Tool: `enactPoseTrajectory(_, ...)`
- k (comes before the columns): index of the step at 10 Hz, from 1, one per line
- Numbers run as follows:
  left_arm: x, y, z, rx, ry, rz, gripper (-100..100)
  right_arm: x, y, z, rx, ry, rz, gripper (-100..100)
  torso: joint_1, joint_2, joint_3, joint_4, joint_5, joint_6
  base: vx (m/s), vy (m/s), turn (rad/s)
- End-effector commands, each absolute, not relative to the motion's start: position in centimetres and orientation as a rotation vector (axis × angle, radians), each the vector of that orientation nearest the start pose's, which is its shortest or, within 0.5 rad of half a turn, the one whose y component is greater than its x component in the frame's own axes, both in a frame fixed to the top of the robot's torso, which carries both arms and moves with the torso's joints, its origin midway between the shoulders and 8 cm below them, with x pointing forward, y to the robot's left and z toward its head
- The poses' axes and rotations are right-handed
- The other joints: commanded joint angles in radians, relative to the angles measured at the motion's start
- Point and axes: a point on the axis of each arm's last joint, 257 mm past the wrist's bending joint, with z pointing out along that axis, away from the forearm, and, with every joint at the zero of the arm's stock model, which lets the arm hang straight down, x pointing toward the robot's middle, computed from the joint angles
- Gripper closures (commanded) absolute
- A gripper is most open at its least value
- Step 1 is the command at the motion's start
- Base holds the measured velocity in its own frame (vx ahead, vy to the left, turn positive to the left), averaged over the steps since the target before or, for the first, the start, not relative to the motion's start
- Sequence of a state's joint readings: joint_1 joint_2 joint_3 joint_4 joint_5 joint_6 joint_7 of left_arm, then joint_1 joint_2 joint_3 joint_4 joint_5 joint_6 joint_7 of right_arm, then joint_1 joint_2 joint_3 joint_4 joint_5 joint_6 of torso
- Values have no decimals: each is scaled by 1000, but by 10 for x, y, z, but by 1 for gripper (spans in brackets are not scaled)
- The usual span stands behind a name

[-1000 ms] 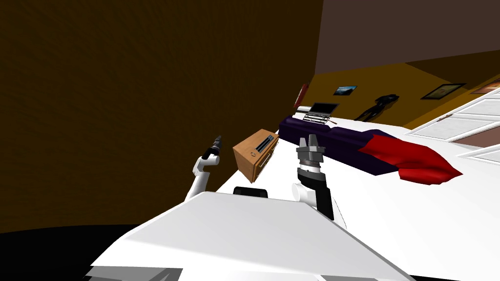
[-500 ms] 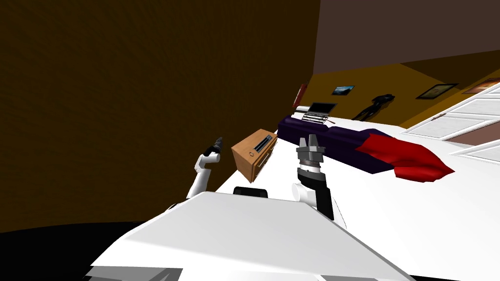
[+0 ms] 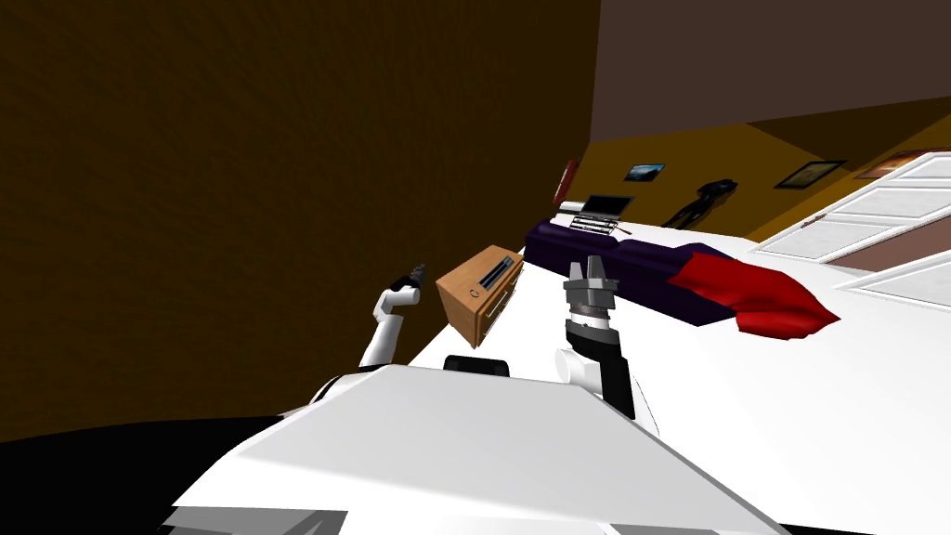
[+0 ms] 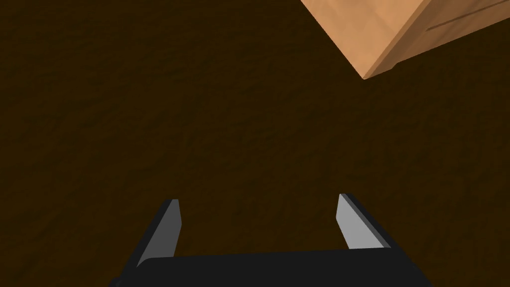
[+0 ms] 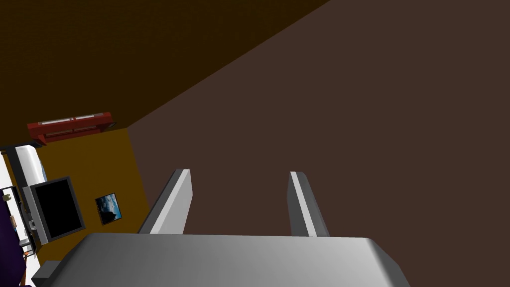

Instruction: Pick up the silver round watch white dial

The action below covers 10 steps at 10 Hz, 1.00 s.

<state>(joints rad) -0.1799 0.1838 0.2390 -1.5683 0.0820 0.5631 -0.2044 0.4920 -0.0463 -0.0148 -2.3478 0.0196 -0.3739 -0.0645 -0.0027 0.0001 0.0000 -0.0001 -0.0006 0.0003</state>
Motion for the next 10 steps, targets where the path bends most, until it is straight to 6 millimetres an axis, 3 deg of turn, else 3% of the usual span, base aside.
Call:
enactPoseTrajectory(1,564,374,-260,-1403,1490,-690,-100,352,-277,33,679,677,1324,0,0,0,0,0,0,0,-2,-42,-53)
enactPoseTrajectory(10,556,375,-323,-1542,1733,-514,-100,352,-277,33,679,677,1324,0,-2,0,0,0,-1,0,4,-57,-68)
